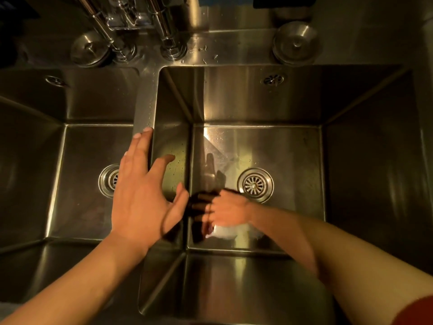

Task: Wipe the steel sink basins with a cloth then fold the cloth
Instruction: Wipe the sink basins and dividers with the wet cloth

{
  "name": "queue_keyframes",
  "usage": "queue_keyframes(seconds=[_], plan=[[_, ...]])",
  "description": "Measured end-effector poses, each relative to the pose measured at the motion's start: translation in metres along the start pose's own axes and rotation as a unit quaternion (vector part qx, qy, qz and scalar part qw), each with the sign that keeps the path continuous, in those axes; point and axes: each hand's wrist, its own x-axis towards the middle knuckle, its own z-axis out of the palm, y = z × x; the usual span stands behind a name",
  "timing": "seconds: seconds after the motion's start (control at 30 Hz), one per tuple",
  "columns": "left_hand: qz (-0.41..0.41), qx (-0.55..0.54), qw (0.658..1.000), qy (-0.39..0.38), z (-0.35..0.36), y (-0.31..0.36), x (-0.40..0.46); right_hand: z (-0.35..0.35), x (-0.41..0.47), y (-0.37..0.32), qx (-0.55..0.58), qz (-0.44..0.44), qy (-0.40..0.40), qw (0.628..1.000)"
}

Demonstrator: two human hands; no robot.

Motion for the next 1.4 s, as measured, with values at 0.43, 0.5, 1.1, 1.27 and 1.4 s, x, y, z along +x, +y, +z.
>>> queue_keyframes(seconds=[0.43,0.5,1.1,1.27,1.4], plan=[[0.005,-0.004,1.0,0.019,0.005,-0.006,0.0,0.015,-0.12,0.102,0.194,0.595,0.133,0.769],[0.001,-0.007,1.0,0.021,0.005,-0.005,0.0,0.027,-0.144,0.083,0.206,0.626,0.124,0.742],[-0.001,-0.001,1.0,0.022,0.005,-0.004,-0.001,0.037,-0.05,-0.072,0.081,0.064,0.019,0.995],[-0.019,-0.002,0.999,0.027,0.006,-0.001,-0.001,0.015,0.01,-0.041,0.049,0.031,0.03,0.998],[-0.023,-0.01,0.999,0.022,0.005,0.0,0.0,0.001,0.019,0.007,0.053,0.106,0.058,0.991]])
